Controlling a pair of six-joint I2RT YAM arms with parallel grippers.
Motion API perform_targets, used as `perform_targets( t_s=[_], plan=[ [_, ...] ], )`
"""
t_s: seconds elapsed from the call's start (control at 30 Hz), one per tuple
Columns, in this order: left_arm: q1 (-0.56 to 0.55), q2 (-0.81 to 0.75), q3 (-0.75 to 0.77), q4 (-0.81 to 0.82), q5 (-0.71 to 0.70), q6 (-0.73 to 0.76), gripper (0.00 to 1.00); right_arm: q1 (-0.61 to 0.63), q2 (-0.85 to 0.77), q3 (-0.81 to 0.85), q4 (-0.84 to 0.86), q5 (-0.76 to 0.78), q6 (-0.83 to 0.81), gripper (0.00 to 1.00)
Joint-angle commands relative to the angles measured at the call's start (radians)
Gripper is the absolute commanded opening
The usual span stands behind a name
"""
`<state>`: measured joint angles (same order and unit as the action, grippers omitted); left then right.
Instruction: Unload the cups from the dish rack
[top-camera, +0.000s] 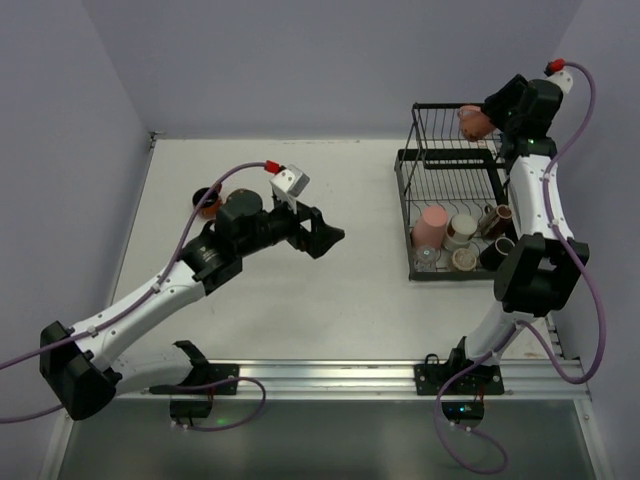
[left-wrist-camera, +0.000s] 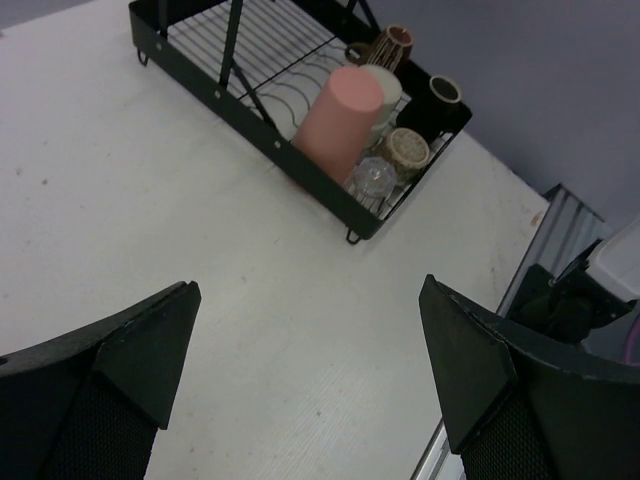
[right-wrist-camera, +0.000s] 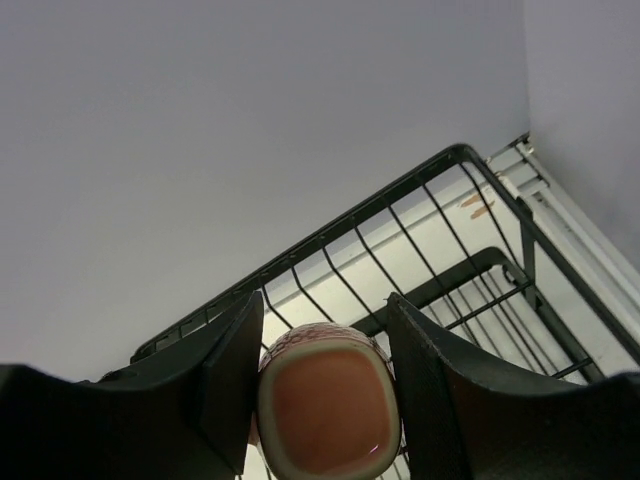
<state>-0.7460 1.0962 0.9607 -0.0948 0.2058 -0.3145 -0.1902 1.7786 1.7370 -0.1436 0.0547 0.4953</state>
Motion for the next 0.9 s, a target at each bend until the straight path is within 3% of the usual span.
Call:
perform_targets(
  t_s=[0.0,0.33,0.87],
  plan=[
    [0.007,0.062,0.108,0.159,0.073,-0.101,1.00,0.001,-0.051,-0.037,0.091,-0.074,0.104,0.01],
    [0.002,0.396,0.346,0.328,0.150,-0.202,1.00,-0.048,-0.073,-0.106,0.137,-0.216,0.326,0.00],
    [0.002,0.810,0.871,0.320,0.181,-0.196,1.00,-0.098,-0.130,-0.266,0.381,-0.418,0.657,0.00]
  ],
)
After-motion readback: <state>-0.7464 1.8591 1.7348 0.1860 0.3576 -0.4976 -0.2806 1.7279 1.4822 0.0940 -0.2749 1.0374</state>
